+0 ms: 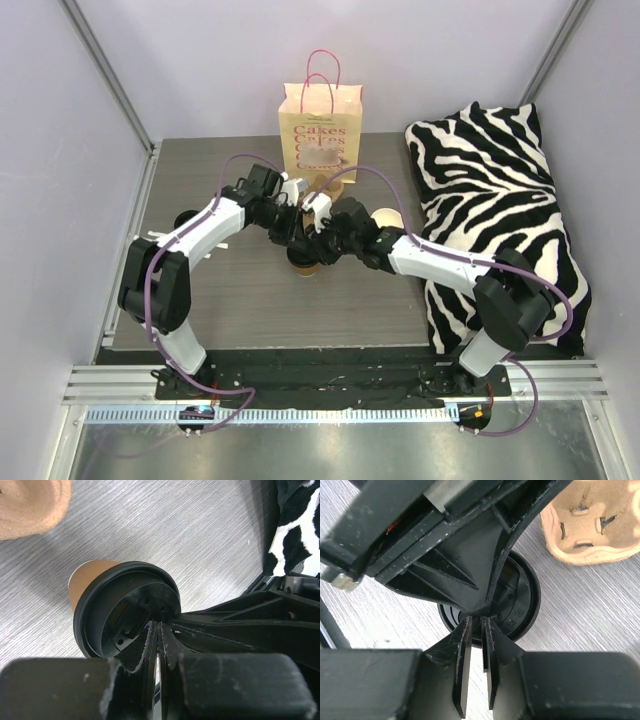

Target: Pack the takeout coffee

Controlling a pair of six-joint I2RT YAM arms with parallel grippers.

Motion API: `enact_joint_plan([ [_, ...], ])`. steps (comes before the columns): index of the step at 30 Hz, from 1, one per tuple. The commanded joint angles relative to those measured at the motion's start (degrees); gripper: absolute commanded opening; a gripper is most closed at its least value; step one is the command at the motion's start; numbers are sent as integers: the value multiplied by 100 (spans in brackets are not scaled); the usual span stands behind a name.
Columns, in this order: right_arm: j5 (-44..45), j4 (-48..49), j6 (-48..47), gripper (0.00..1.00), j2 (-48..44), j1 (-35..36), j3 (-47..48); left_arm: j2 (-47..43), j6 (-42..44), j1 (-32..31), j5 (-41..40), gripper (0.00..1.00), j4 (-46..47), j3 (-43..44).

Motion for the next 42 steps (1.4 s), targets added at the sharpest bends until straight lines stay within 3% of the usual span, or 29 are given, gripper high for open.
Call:
enact_joint_plan([
  [1, -105, -490, 1, 23, -191, -21, 555, 295, 114, 6, -478, 9, -317, -202],
  [6, -518, -850, 361, 25, -349, -135, 1004, 76, 114, 14, -137, 12, -238, -140],
  [9, -764, -1131, 511, 27, -402, -275, 1180, -267, 62, 41, 119, 19, -72, -87],
  [13, -984, -1570, 617, 31, -481, -486, 1242, -671, -9, 58, 357, 39, -97, 185],
  [15, -1011, -1685, 599, 35, -490, -565, 1207, -742, -9, 155, 322, 44, -298, 412],
  [26, -1547, -1852, 679, 54, 185, -750, 1128, -830, -44, 1217, 603, 59, -669, -157],
  [31, -1758, -1818, 555, 66, 581, -750, 1233, -900, 158, 1569, 761, 74, -818, -175],
  [42, -2013, -1344, 1064, 66, 1460, -504, 2093, -971, 307, 2440, 823, 77, -950, -333],
])
